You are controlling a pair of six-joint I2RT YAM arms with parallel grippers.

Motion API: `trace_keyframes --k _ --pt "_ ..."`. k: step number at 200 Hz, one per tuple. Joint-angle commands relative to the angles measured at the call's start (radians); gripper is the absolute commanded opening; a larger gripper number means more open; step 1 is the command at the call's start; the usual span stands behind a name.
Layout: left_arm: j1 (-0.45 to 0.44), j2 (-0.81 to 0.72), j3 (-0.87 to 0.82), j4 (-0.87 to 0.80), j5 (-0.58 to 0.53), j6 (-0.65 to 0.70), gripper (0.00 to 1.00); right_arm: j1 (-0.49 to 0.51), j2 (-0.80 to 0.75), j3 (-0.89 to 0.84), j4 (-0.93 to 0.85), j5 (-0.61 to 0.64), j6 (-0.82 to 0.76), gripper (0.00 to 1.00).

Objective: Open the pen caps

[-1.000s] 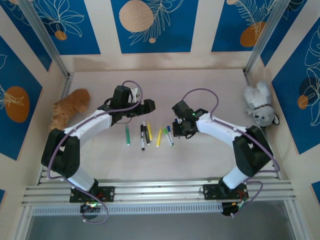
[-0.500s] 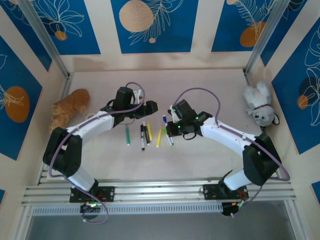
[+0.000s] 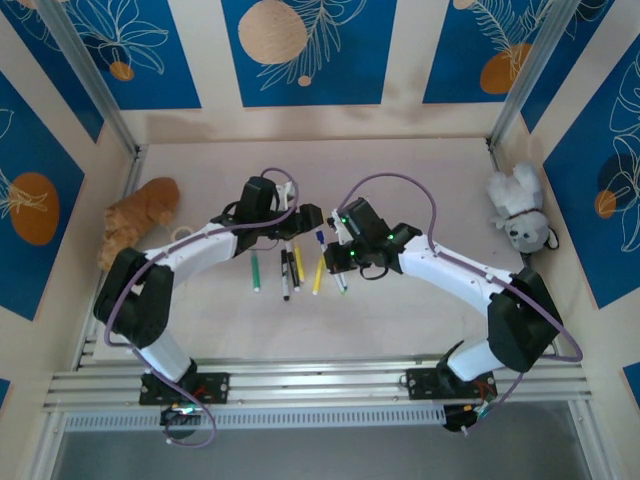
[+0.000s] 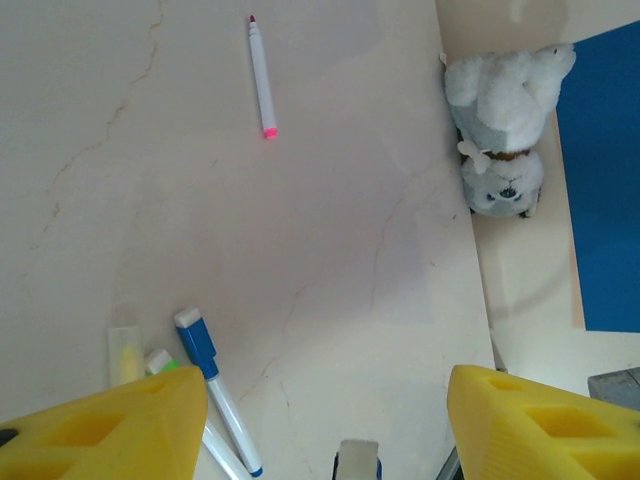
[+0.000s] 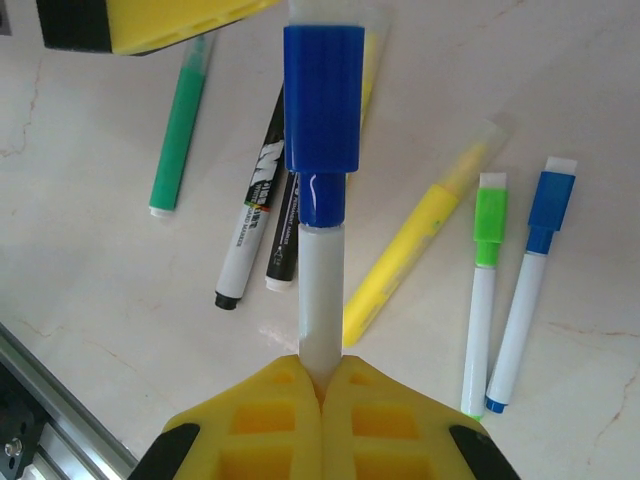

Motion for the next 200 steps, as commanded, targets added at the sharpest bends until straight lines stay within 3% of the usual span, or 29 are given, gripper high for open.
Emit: trace_keyframes --k 1,92,120,140,147,171,200 --pt "-0.018 0.023 0.004 0.035 0.032 -0.022 0.60 0.007 -0.022 0.030 0.010 -0.014 -0.015 0.00" --pt "-0.028 0.033 0.015 0.040 0.039 -0.023 0.43 0.004 0.008 0.071 0.002 -0.007 -0.027 0.00" --pt "-0.029 0.042 0.022 0.051 0.054 -0.026 0.27 0.004 0.019 0.070 0.005 -0.012 -0.023 0.00" --pt "-0.029 0.044 0.026 0.054 0.054 -0.030 0.23 0.005 0.024 0.073 0.001 -0.011 -0.021 0.00" --pt "-0.029 0.044 0.027 0.052 0.051 -0.029 0.14 0.005 0.024 0.073 0.001 -0.008 -0.022 0.00" --pt "-0.029 0.045 0.029 0.050 0.048 -0.026 0.00 0.004 0.024 0.074 -0.001 -0.008 -0.022 0.00" --pt "-0.029 0.045 0.029 0.036 0.035 -0.017 0.00 0.002 0.031 0.076 0.000 -0.014 -0.021 0.00"
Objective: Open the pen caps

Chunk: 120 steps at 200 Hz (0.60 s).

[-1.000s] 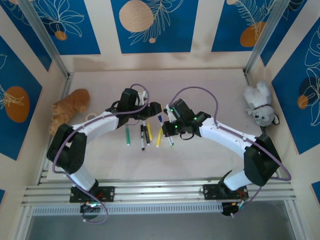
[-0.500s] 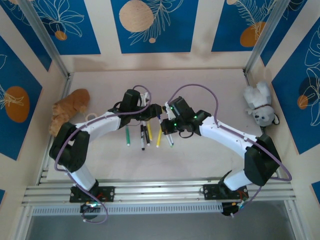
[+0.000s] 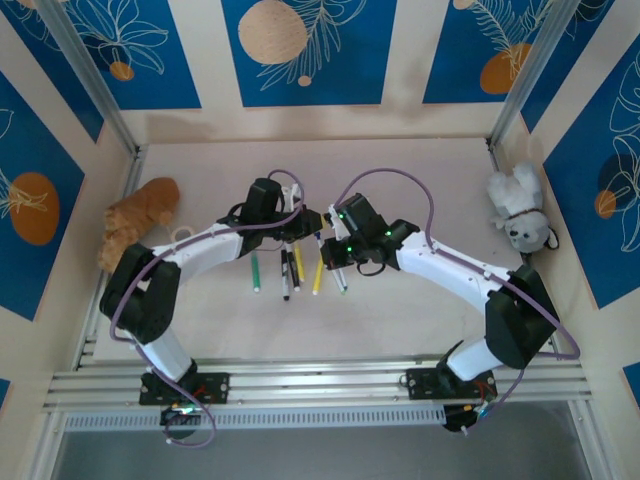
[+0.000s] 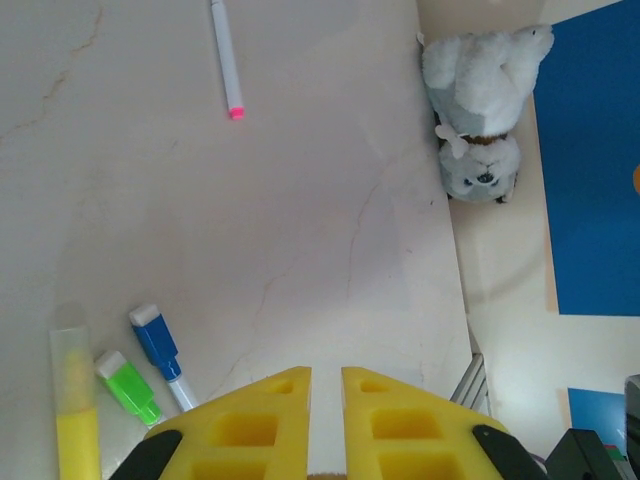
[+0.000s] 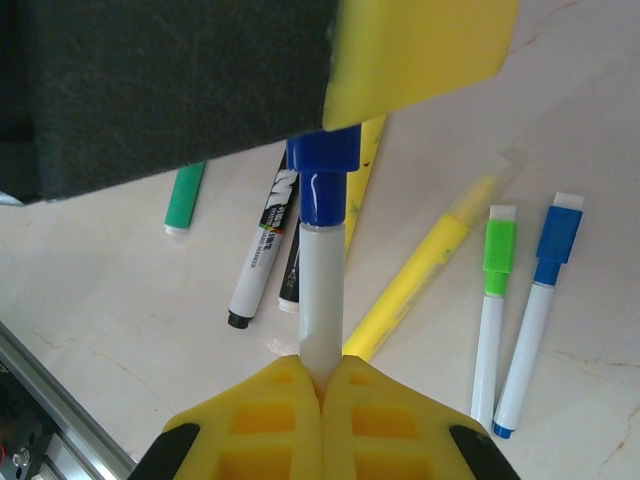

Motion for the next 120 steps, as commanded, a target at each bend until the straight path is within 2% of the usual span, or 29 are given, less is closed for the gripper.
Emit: trace_keyframes --k 1,66,120 --pt "-0.009 0.010 0.025 -0.018 -0.009 0.019 0.00 0.001 0.010 0.035 0.000 -0.015 -0.010 0.00" --pt "0.018 0.016 0.072 -0.099 -0.063 0.059 0.00 0.035 0.033 0.025 -0.039 -0.056 -0.005 0.00" --pt "0.058 0.024 0.135 -0.149 -0.116 0.071 0.00 0.047 0.002 -0.052 -0.044 -0.099 0.042 0.00"
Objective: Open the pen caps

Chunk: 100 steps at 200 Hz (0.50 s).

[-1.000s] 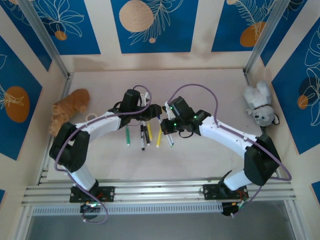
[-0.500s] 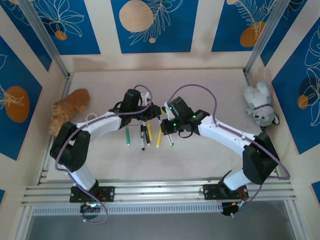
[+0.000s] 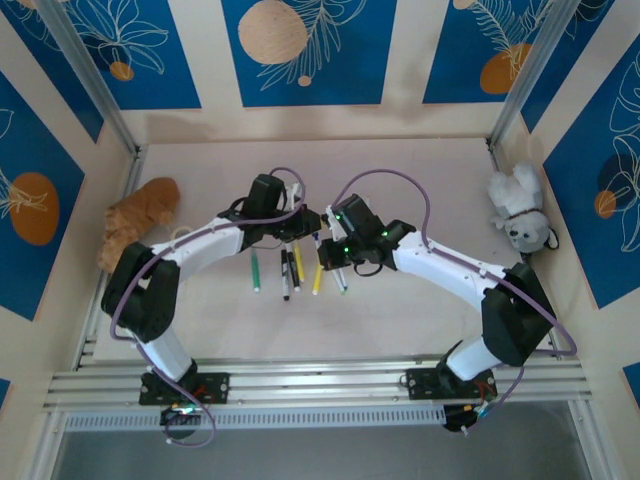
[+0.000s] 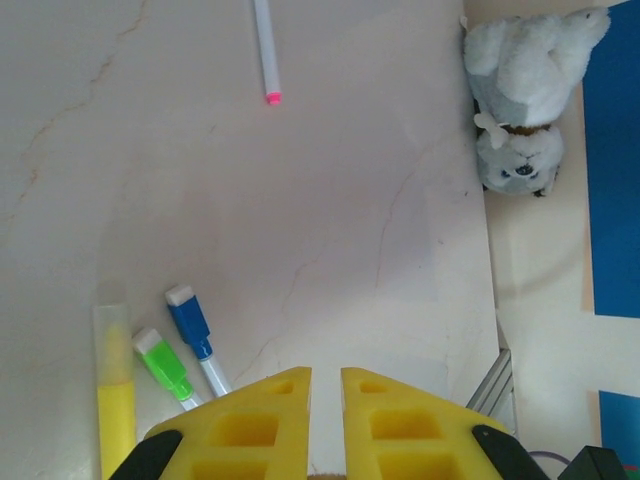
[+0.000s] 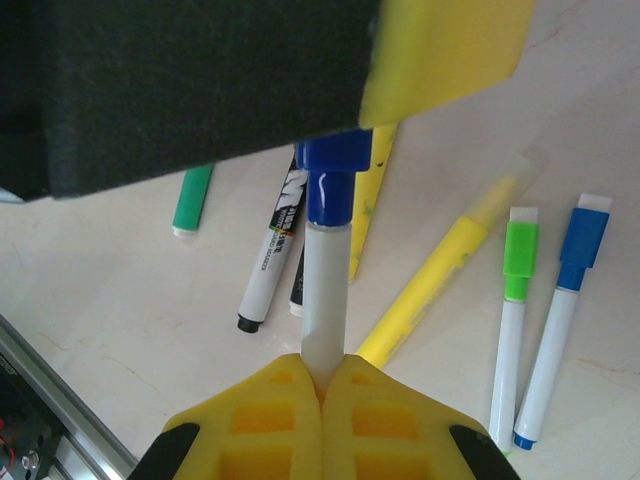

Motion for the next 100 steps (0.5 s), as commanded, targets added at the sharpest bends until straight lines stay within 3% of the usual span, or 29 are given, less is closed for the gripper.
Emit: trace_keyframes --k 1,72,100 --pt "0.044 0.012 0.056 0.017 -0.082 0.023 0.00 0.031 -0.018 -0.054 -0.066 -0.091 0.021 0.00" --pt "0.031 0.008 0.063 0.063 -0.055 -0.027 0.00 -0.016 -0.060 -0.106 0.028 -0.110 0.063 0.00" --pt "0.026 0.008 0.060 0.067 -0.052 -0.032 0.00 -0.027 -0.042 -0.079 0.023 -0.107 0.063 0.20"
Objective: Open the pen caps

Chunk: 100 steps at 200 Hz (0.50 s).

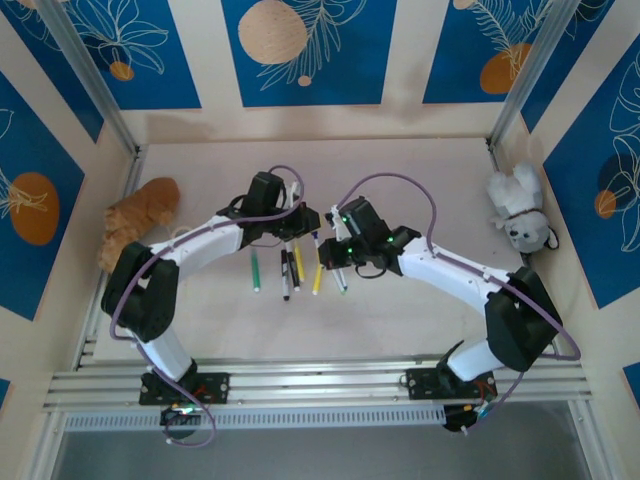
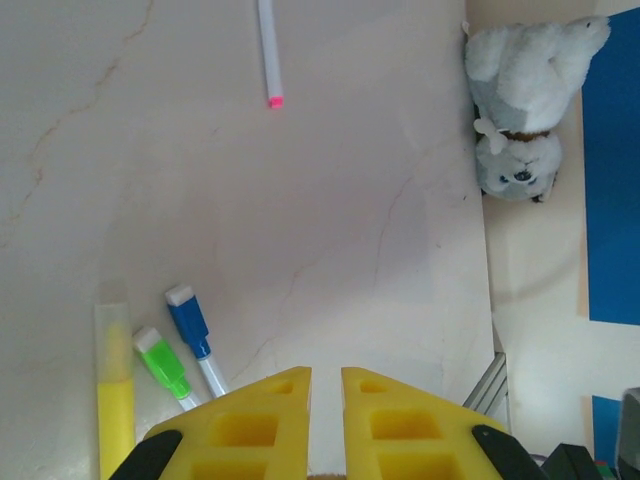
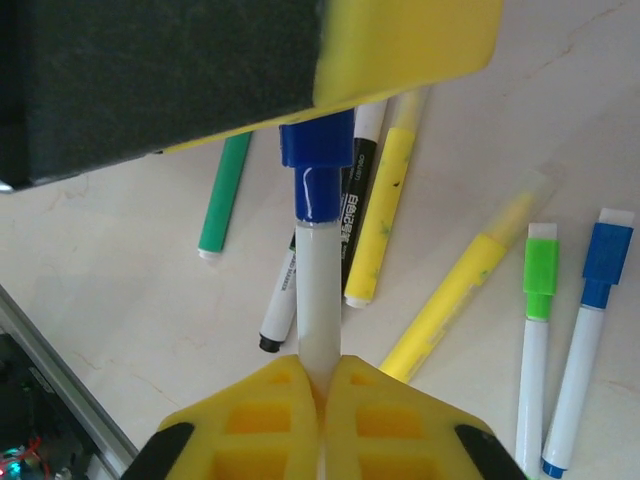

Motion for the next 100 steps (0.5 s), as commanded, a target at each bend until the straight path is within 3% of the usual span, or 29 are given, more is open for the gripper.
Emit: trace_keyframes --k 1,68,100 --pt "0.022 0.007 0.043 0.085 -0.057 -0.021 0.00 -0.002 -0.004 0.001 -0.097 -0.063 0.012 0.21" --pt "0.017 0.019 0.044 0.094 -0.028 -0.022 0.00 -0.008 0.028 0.019 -0.073 -0.047 0.021 0.27" --pt "0.012 0.025 0.055 0.074 -0.016 -0.004 0.00 -0.026 0.029 0.039 -0.074 -0.042 0.011 0.39"
